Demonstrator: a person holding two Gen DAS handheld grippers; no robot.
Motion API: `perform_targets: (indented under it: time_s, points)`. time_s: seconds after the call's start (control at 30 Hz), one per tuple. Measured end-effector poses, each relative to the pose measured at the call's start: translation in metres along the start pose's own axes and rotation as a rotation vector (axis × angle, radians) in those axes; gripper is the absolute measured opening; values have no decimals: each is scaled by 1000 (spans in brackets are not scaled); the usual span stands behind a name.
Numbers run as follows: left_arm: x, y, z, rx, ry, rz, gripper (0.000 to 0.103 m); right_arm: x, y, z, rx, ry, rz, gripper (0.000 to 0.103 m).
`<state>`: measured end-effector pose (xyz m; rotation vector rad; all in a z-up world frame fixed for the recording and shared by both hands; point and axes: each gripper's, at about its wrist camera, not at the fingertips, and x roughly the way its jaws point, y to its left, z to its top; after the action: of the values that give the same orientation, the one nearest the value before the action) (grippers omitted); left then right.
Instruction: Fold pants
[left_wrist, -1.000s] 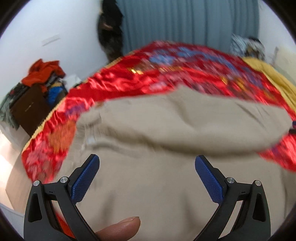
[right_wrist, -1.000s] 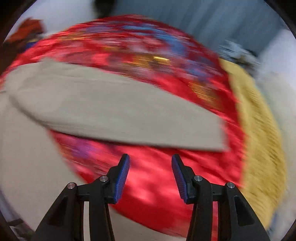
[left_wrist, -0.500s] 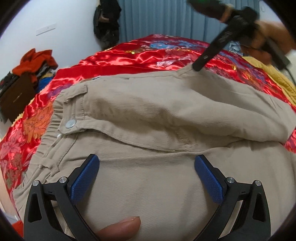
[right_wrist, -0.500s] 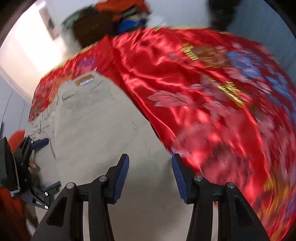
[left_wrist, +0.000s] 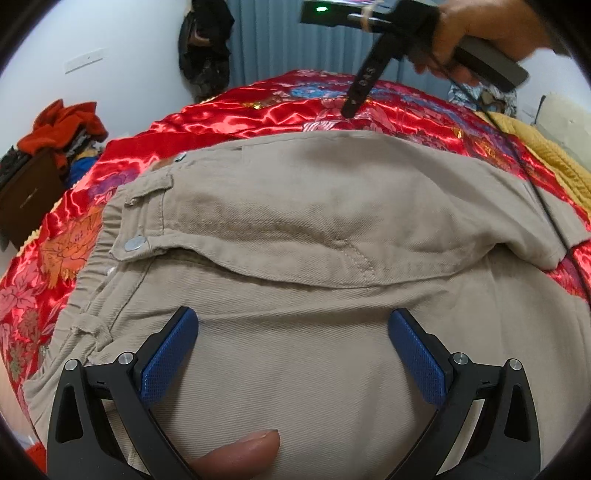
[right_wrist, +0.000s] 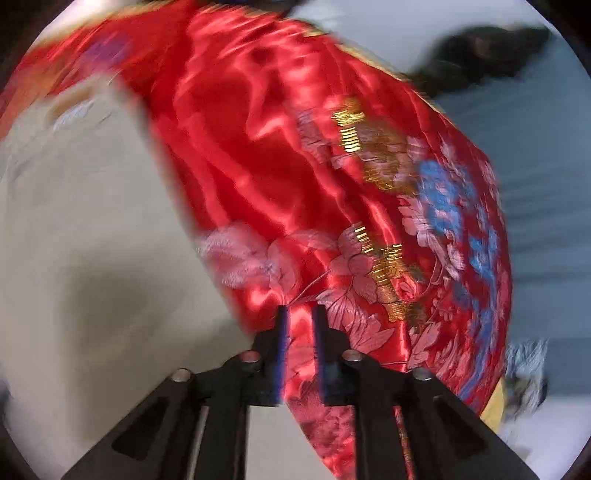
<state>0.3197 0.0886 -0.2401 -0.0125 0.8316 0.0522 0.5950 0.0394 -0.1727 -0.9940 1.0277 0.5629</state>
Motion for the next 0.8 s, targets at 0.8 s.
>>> perform_targets:
  time_s: [0.8]
  points:
    - [114, -50, 97, 135, 99, -12, 103, 61, -137, -409, 1075, -149, 468, 47]
